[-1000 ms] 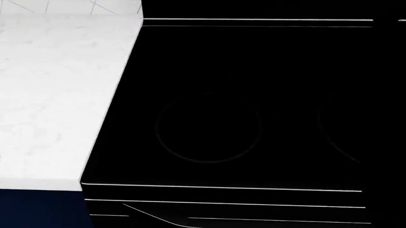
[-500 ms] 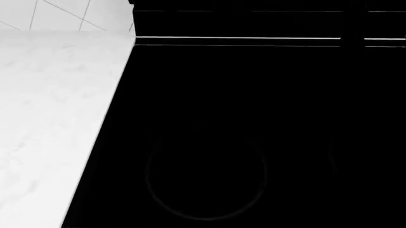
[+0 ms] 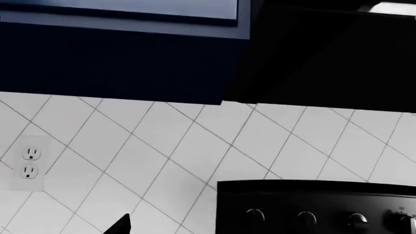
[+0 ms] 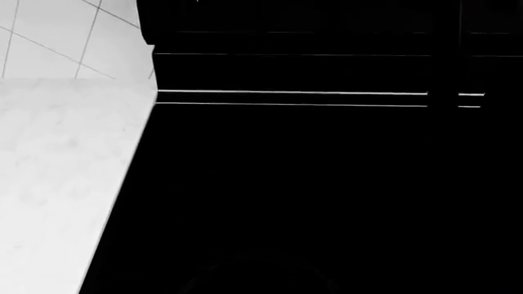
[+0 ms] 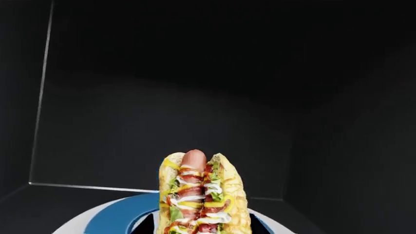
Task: Pick the hot dog from the counter and place it in the microwave.
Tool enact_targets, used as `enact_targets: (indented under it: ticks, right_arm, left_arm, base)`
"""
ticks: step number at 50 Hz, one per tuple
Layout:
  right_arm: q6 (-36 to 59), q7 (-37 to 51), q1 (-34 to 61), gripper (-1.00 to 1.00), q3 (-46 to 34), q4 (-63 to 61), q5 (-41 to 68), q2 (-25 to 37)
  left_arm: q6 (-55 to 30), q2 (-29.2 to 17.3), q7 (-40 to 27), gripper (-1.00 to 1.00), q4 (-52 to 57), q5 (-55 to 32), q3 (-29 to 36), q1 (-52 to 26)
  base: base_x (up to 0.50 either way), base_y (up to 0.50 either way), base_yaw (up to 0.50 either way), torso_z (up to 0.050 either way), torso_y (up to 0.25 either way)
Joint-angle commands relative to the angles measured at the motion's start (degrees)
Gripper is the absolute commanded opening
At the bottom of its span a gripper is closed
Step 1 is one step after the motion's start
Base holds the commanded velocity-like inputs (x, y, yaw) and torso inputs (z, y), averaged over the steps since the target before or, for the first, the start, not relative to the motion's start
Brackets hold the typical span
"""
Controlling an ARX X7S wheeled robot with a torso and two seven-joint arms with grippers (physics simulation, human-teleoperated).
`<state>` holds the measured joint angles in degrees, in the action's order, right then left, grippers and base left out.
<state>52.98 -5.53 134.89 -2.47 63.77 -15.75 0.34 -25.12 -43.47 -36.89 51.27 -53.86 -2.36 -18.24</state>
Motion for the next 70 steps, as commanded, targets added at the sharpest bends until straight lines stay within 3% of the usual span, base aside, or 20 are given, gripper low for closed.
enact_targets:
  ticks: [1,4,5,23,30,38,44,47,50,54,60,70]
  right_arm:
    - [-0.07,-0.69,0.11,-1.00,-0.46,-0.04,-0.73,0.00]
    - [-0.21,-1.37,0.11,-1.00,-0.82,0.21,-1.16,-0.12]
    - [-0.22,-1.70,0.11,1.00,-1.13,0.57,-1.57,-0.16]
    - [-0.43,-1.19,0.11,1.00,-1.43,-0.06,-1.35,-0.25]
    - [1.60,-3.09,0.11,1.00,-0.25,-6.91,-2.58,-0.13]
    - [8.84,-10.83,0.10,1.00,-0.74,-21.10,-5.12,0.14]
    - [30.31,-21.42,-11.31,1.00,-6.55,-56.48,-8.08,3.12]
    - [36.70,-24.37,-14.87,1.00,-8.37,-67.52,-9.90,4.48]
    - [36.97,-36.64,-17.58,1.00,-8.23,-71.24,-25.56,2.29]
    - [36.95,-62.07,-22.82,1.00,-8.84,-77.02,-55.69,-0.23]
    - [36.98,-84.27,-26.96,1.00,-8.22,-81.21,-80.39,-0.32]
    - [36.30,-84.47,-38.04,1.00,-8.07,-91.72,-84.62,-0.33]
  left_arm:
    - [0.32,0.27,0.33,1.00,-0.61,0.54,0.48,-0.29]
    - [0.46,0.47,0.53,1.00,-0.75,0.83,0.79,-0.38]
    - [0.52,0.52,0.61,1.00,-0.84,0.94,0.85,-0.30]
    - [1.10,0.00,0.11,1.00,-0.03,0.51,-0.04,1.50]
    - [1.21,-0.06,-0.04,1.00,-0.06,0.50,-0.11,1.62]
    - [1.11,0.27,-0.22,1.00,0.04,0.68,0.61,1.20]
    - [0.37,0.38,-0.45,1.00,-0.31,0.94,1.67,-0.31]
    - [0.08,0.59,-0.37,1.00,-0.54,1.21,2.38,-0.98]
    - [0.06,0.44,-0.34,1.00,-0.55,1.00,2.36,-1.10]
    - [0.28,-0.24,0.01,1.00,-0.78,0.70,1.66,-0.46]
    - [0.51,-0.42,0.14,1.00,-0.61,0.76,1.56,0.26]
    - [0.76,-0.68,0.84,1.00,-1.12,0.55,1.64,0.62]
  base:
    - [0.50,0.00,0.00,0.000,0.000]
    - [0.50,0.00,0.00,0.000,0.003]
    - [0.26,0.00,0.00,0.000,0.000]
    - [0.02,0.00,0.00,0.000,0.001]
    - [0.00,0.00,0.00,0.000,0.000]
    - [0.00,0.00,0.00,0.000,0.000]
    - [0.00,0.00,0.00,0.000,0.000]
    - [0.00,0.00,0.00,0.000,0.000]
    - [0.00,0.00,0.00,0.000,0.000]
    - [0.00,0.00,0.00,0.000,0.000]
    - [0.00,0.00,0.00,0.000,0.000]
    - [0.00,0.00,0.00,0.000,0.000]
